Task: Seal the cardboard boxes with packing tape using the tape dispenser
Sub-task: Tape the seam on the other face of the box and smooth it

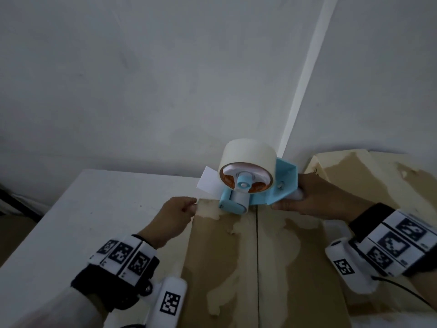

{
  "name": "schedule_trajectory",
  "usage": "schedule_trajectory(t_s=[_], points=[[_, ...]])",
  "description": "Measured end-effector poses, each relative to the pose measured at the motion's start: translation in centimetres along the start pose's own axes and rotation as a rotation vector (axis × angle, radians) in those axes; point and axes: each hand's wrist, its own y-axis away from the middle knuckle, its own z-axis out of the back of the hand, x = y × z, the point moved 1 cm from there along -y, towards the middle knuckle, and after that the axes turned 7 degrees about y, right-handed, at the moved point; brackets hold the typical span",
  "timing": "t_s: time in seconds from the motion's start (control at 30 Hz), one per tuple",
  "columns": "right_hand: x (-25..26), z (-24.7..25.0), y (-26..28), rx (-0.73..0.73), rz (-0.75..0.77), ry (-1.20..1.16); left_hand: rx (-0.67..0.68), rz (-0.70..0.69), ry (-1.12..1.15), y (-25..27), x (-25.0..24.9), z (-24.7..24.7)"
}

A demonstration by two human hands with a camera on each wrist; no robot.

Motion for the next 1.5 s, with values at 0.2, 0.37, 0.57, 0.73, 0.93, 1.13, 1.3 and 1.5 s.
schedule_trajectory(t_s=[0.2, 0.37, 0.57, 0.73, 0.93, 1.13, 1.3, 1.5], points=[[0.3, -0.2, 0.4, -0.006, -0.009, -0.007, 0.172, 0.214, 0.18, 1.7, 0.3, -0.7], [0.6, -0.2, 0.4, 0.001, -0.012, 0.022, 0.213, 0.078, 0.019, 2.0, -0.8, 0.5], [0.9, -0.3, 0.5, -0.019, -0.012, 0.055, 0.249, -0.04, -0.191, 1.8, -1.2, -0.4], [1.1, -0.4, 0.7, -0.026, -0.035, 0.074, 0.174, -0.008, -0.172, 1.4, -1.1, -1.4], [1.7, -0.6, 1.0, -0.016, -0.056, 0.093, 0.204, -0.069, -0.213, 0.9, -0.5, -0.6], [3.2, -1.0, 0.2, -0.03, -0.026, 0.101, 0.201, -0.079, -0.459, -0.2, -0.5, 2.4], [2.4, -1.3, 1.0, -0.002, -0.046, 0.096, 0.26, -0.135, -0.469, 0.1, -0.9, 1.0], [1.2, -1.9, 2.6, -0.039, -0.062, 0.047, 0.244, -0.094, -0.476, 0.6, -2.0, 0.0]])
